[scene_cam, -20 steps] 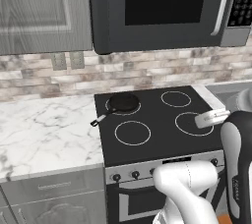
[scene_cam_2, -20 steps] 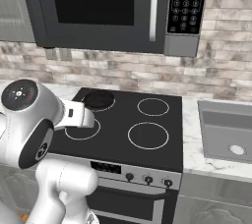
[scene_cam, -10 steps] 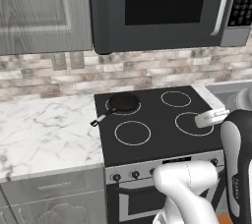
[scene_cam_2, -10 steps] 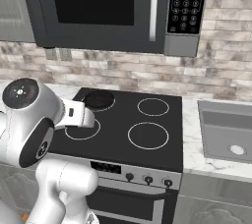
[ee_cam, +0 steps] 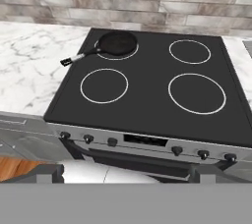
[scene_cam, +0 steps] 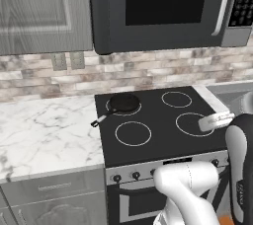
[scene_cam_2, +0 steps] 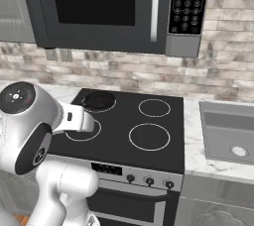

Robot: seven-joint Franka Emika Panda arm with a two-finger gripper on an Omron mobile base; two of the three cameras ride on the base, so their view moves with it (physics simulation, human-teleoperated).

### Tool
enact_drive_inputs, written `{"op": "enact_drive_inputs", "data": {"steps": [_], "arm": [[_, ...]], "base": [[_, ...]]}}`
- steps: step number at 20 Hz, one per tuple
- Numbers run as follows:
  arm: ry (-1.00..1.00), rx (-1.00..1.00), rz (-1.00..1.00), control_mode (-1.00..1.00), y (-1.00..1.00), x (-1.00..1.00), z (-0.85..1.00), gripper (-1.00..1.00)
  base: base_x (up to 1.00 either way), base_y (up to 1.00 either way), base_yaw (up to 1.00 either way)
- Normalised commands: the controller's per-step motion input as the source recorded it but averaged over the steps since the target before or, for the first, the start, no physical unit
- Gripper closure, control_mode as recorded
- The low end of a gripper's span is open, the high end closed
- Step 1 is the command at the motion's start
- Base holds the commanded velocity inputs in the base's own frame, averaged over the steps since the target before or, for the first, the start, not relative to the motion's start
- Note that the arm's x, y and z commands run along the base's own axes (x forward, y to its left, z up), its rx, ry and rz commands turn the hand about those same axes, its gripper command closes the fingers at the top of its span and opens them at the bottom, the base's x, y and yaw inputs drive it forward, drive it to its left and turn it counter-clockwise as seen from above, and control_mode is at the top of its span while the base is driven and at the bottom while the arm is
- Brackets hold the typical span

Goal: Pick the croissant and place it on the pan. Then turn on the stove to warm the croissant.

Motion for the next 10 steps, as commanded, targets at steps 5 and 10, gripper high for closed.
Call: {"op": "enact_drive_inputs", "data": {"steps": [5,10], "arm": [[-0.07,0.0,0.0,-1.0,-0.02,-0.51,0.0,-1.0],[-0.14,0.0,0.0,-1.0,0.0,-0.61,0.0,-1.0]], "base": [[0.0,0.0,0.0],[0.0,0.0,0.0]]}}
